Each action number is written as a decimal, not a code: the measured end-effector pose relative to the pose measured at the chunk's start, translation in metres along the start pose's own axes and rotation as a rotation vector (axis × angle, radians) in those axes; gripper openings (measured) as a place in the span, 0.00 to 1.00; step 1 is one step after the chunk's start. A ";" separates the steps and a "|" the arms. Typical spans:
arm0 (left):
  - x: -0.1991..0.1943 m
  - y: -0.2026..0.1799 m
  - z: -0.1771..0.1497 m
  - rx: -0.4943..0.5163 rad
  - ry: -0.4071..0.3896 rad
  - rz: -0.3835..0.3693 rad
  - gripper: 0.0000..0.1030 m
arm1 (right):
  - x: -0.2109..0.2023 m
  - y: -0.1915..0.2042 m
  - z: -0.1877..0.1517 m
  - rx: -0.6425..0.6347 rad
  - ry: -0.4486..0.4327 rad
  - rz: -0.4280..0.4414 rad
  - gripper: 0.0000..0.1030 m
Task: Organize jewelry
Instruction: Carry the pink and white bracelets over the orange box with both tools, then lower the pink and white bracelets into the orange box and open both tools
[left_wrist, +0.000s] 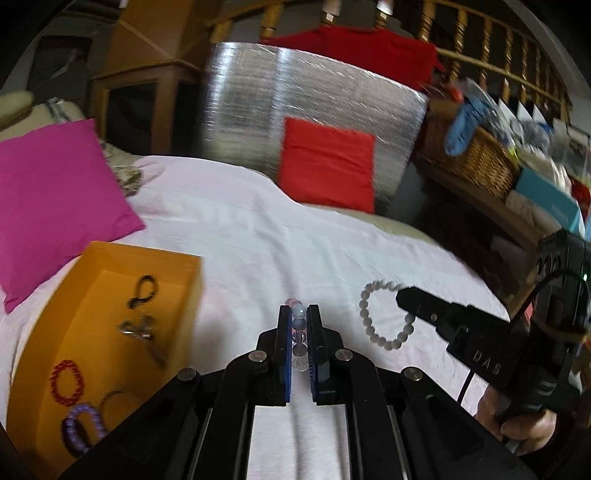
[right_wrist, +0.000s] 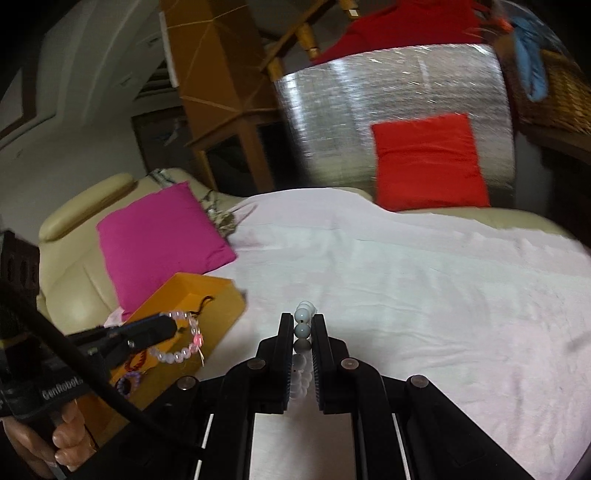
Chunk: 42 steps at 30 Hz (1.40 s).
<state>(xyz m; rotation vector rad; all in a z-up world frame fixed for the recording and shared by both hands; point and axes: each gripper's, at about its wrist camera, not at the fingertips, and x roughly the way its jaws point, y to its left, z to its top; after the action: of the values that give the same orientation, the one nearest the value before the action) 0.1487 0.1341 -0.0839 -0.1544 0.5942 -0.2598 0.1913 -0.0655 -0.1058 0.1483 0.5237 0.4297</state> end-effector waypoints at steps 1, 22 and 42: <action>-0.006 0.013 0.001 -0.027 -0.011 0.011 0.08 | 0.004 0.009 0.002 -0.008 0.003 0.010 0.10; 0.020 0.192 -0.047 -0.396 0.204 0.314 0.08 | 0.182 0.188 0.049 -0.125 0.311 0.183 0.10; 0.029 0.173 -0.027 -0.372 0.189 0.504 0.56 | 0.174 0.144 0.054 0.082 0.280 0.216 0.22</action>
<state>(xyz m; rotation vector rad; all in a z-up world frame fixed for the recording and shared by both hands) 0.1909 0.2889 -0.1591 -0.3338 0.8442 0.3319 0.3034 0.1384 -0.1026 0.2266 0.8054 0.6453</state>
